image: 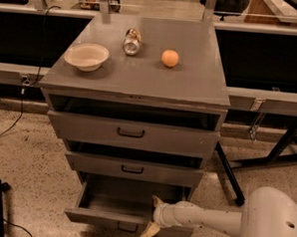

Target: Close bottom drawer

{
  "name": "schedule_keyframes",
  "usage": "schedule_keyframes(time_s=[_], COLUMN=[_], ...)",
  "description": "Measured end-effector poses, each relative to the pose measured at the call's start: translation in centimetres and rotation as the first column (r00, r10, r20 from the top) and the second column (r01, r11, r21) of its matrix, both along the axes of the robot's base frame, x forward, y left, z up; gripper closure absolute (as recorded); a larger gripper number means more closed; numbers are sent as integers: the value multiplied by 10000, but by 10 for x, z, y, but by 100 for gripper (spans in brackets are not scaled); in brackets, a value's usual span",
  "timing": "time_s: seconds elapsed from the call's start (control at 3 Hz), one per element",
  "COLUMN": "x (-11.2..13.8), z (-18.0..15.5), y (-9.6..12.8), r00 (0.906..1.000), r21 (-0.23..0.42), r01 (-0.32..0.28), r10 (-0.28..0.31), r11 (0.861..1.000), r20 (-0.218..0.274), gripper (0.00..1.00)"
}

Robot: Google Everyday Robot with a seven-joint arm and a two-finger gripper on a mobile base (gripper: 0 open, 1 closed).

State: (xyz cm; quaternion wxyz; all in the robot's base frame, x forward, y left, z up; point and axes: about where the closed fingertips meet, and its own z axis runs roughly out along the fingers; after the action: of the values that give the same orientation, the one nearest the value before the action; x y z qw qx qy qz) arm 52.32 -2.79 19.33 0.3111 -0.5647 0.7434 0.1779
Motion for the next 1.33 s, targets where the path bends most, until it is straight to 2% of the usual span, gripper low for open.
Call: schedule_keyframes(time_s=[0.33, 0.67, 1.0, 1.33], x=[-1, 4, 17, 28], z=[-6, -8, -2, -3], y=[6, 12, 17, 19], r00=[9978, 9935, 9891, 9879], r21=[51, -85, -398, -699], r01=[-627, -1061, -1262, -1295], r10=[626, 1063, 1288, 1348], r11=[9980, 9943, 9912, 9891], r20=[209, 402, 716, 773], gripper=[7, 25, 37, 47])
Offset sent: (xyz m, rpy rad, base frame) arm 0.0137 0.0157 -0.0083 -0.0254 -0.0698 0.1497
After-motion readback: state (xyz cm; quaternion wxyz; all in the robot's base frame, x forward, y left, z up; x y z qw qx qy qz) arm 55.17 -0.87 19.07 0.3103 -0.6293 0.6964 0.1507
